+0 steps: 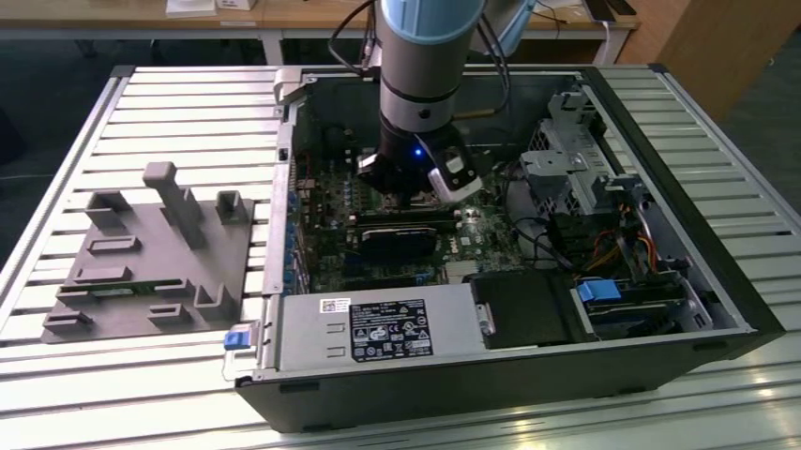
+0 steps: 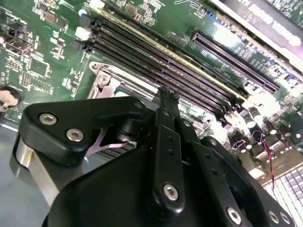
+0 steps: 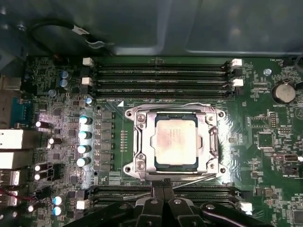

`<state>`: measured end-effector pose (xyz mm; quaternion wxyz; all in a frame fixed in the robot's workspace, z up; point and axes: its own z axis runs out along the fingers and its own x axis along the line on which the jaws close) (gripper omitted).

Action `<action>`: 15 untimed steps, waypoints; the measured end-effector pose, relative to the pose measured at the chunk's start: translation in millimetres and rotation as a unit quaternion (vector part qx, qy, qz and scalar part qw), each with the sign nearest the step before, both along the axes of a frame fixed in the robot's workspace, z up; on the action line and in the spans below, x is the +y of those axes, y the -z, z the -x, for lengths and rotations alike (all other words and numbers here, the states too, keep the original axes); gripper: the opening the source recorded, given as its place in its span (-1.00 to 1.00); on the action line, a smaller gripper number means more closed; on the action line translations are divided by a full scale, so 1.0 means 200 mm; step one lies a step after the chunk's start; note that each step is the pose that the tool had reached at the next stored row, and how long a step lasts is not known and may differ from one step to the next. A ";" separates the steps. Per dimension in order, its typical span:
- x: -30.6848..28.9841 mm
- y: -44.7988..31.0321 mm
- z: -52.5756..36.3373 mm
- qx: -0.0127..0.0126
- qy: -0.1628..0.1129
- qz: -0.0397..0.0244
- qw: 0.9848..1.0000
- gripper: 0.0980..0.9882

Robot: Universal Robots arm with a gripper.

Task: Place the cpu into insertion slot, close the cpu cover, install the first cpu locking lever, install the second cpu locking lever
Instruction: 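Install the second cpu locking lever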

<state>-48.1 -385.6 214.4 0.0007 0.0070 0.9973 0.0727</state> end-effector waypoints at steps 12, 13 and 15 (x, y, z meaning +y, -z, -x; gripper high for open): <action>-0.051 0.021 0.037 0.000 0.000 -0.020 1.000 -0.98; -0.054 0.021 0.048 -0.001 0.000 -0.022 1.000 -0.98; -0.058 0.022 0.062 -0.001 0.000 -0.025 1.000 -0.98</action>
